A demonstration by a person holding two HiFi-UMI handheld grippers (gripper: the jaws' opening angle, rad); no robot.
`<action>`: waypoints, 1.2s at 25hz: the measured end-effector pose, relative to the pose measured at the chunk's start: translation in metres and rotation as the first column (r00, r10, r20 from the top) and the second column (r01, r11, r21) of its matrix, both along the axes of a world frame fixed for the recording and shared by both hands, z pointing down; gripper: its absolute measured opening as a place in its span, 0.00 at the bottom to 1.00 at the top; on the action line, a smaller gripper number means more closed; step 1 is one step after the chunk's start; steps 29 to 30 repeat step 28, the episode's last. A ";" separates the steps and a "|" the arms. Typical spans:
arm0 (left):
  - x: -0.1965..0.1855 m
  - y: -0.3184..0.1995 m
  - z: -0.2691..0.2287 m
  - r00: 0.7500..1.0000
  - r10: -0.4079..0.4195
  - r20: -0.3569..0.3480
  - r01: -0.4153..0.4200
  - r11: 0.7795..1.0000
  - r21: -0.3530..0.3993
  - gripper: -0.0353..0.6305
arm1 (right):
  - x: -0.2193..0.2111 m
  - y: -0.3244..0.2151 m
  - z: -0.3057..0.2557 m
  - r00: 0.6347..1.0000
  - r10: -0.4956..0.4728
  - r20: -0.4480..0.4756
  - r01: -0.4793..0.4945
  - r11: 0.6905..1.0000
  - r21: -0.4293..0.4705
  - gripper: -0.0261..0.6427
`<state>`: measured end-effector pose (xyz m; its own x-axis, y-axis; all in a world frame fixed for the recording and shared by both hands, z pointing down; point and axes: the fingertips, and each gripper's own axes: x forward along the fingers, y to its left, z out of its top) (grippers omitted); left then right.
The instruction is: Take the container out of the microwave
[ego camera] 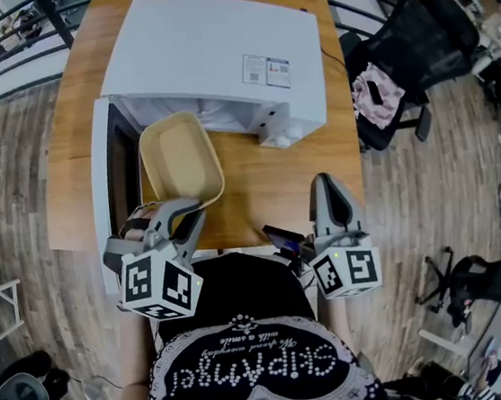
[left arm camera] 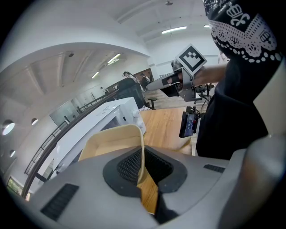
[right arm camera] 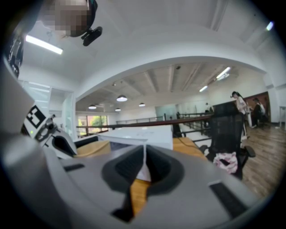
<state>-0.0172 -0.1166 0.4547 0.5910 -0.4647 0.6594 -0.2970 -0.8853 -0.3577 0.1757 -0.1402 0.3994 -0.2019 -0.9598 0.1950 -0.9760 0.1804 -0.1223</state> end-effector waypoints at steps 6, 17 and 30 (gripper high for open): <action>0.000 0.002 0.001 1.000 0.006 0.001 -0.006 1.000 -0.001 0.12 | -0.003 0.001 0.003 1.000 -0.008 -0.011 0.008 1.000 -0.008 0.10; 0.001 0.005 0.003 1.000 0.012 0.004 -0.012 1.000 -0.003 0.12 | -0.005 0.002 0.005 1.000 -0.016 -0.017 0.016 1.000 -0.013 0.10; -0.001 0.005 0.001 1.000 0.008 0.000 -0.008 1.000 -0.003 0.12 | -0.006 0.002 0.003 1.000 -0.018 -0.025 0.018 1.000 -0.015 0.10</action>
